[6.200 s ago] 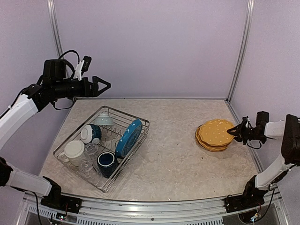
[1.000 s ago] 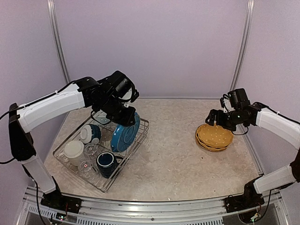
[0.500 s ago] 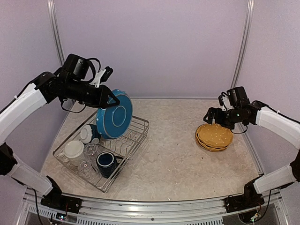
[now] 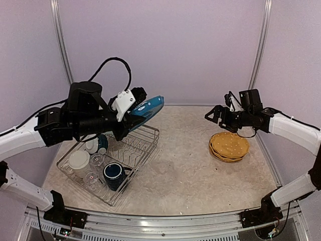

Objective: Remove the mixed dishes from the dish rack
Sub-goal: Pass from the left arm to the right

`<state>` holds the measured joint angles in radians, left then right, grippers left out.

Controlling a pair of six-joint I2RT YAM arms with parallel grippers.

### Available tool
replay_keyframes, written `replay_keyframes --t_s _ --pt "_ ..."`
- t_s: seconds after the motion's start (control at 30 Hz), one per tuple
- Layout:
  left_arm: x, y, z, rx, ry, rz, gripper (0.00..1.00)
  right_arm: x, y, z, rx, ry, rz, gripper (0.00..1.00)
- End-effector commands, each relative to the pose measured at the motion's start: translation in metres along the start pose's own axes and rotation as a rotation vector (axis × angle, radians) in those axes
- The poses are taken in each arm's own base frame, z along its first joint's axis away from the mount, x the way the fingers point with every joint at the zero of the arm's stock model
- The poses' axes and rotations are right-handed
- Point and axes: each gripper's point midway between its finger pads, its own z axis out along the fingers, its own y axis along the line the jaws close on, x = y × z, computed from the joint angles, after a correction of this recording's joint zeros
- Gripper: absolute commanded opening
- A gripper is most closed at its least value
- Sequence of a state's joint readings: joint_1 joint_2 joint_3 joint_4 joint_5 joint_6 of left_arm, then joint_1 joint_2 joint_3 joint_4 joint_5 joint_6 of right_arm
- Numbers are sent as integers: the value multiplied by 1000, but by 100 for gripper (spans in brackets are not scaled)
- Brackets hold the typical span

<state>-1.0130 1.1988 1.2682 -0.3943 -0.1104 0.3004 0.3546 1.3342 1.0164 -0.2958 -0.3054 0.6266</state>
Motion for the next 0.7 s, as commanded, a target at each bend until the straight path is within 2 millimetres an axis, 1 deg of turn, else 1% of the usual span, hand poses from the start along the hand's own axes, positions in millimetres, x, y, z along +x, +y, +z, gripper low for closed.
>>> replay_keyframes --t_s 0.0,0.1,0.13,0.2,0.27,0.37,0.47,0.53,0.6,0.67 --pt "-41 41 14 -358 -163 336 0 -18 63 2 -258 -34 30 100" --pt "-29 39 34 -424 -135 434 0 -21 97 1 -364 -37 36 100" --pt "-26 38 41 -449 -137 466 0 -20 108 3 -387 -25 40 100" --pt "-20 38 50 -495 -125 524 0 -19 132 6 -443 -19 34 100" --pt "-7 34 63 -497 -77 577 0 -17 152 10 -490 -8 35 100" --pt "5 22 72 -478 -62 619 0 -11 174 22 -535 12 51 100" --pt "8 18 74 -485 -52 618 0 0 188 42 -553 54 72 100" --pt "14 16 78 -485 -27 634 0 6 199 52 -590 88 84 99" --pt "19 11 82 -487 -12 658 0 13 207 60 -618 113 103 93" --pt "22 11 85 -495 -1 672 0 16 212 65 -640 123 122 82"
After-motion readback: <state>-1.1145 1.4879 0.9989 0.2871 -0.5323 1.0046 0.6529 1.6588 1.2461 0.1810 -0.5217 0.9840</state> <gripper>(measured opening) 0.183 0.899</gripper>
